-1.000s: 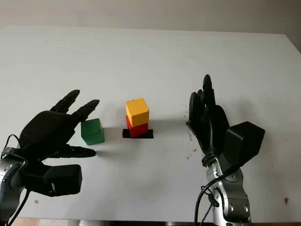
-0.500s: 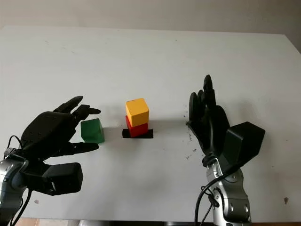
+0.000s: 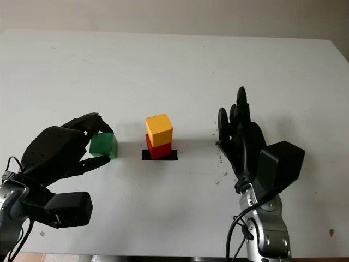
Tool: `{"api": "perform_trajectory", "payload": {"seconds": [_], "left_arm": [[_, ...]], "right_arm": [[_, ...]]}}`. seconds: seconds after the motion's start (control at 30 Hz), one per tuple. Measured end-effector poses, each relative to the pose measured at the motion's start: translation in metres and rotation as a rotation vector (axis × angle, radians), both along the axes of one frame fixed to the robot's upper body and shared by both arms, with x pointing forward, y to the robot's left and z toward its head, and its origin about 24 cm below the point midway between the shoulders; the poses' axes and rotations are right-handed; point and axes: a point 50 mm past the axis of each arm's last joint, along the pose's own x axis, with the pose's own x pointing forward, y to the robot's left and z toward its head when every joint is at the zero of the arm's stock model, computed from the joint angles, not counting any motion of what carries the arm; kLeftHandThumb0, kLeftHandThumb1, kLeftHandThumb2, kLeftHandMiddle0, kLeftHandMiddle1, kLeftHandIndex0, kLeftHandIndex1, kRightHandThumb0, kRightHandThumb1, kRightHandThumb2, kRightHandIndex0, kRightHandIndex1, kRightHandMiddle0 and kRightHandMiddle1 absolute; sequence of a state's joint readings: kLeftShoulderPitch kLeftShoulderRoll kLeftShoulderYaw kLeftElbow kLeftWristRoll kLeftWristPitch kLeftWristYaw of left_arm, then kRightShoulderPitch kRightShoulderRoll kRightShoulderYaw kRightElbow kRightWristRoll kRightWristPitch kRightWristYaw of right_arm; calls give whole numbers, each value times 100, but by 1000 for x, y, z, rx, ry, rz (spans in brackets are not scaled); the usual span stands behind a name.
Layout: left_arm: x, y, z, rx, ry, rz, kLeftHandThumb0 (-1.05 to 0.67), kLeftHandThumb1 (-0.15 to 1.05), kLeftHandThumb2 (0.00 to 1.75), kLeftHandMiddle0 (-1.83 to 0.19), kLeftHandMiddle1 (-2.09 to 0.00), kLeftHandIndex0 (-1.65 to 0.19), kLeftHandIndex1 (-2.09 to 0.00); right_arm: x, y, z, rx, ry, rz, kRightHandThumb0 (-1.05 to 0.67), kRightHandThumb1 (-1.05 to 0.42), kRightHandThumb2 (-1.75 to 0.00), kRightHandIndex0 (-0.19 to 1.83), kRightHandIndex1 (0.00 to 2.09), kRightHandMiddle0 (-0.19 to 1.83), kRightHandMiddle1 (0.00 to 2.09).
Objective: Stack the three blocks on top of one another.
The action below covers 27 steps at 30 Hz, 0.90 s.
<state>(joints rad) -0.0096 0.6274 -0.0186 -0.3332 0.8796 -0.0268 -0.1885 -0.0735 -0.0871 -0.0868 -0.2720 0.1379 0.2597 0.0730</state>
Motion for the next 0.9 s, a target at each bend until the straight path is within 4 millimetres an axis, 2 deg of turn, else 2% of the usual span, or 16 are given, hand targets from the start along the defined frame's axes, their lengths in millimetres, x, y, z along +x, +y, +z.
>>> {"api": "perform_trajectory", "payload": {"seconds": [0.03, 0.1, 0.13, 0.23, 0.33, 0.43, 0.67, 0.77, 0.9], "left_arm": [[0, 0, 0, 5, -4, 0, -37, 105, 21, -22, -24, 10, -159], [0, 1, 2, 20, -11, -3, -36, 105, 21, -1, -64, 10, -161], [-1, 1, 3, 30, -15, -7, -36, 105, 22, 3, -71, 11, -162], [-2, 2, 9, 47, -28, -17, -37, 105, 24, -2, -58, 9, -157], [-3, 0, 15, 35, -33, -42, -36, 105, 22, -16, -33, 3, -148], [-1, -4, 31, 7, -61, -99, -37, 105, 24, -22, -22, 2, -149], [15, -20, 104, -24, -65, -265, -35, 105, 10, -32, -30, -13, -150], [22, -27, 125, -21, -37, -317, -34, 105, 8, -23, -51, -19, -146], [30, -36, 142, 8, 8, -356, -34, 104, 6, -31, -43, -27, -143]], "right_arm": [[0, 0, 0, 0, 3, 0, -68, -105, -53, -19, 0, -19, 0], [0, 0, 0, 0, 5, 0, -67, -105, -53, -19, 0, -19, 0], [0, 0, 0, -1, 5, -1, -67, -105, -53, -19, 0, -19, 0], [0, 0, -1, 0, 8, 0, -66, -105, -53, -19, 0, -19, 0], [0, 0, -2, 5, 19, 3, -66, -105, -53, -19, 0, -19, 0], [0, 0, -2, -3, 24, 0, -67, -105, -53, -19, 0, -19, 0], [1, 1, -1, -12, 27, 6, -68, -105, -53, -19, 0, -19, 0], [1, 1, -1, -9, 32, 7, -69, -105, -52, -19, 0, -19, 0], [1, 3, -1, -7, 31, 16, -69, -105, -52, -19, 0, -19, 0]]}}
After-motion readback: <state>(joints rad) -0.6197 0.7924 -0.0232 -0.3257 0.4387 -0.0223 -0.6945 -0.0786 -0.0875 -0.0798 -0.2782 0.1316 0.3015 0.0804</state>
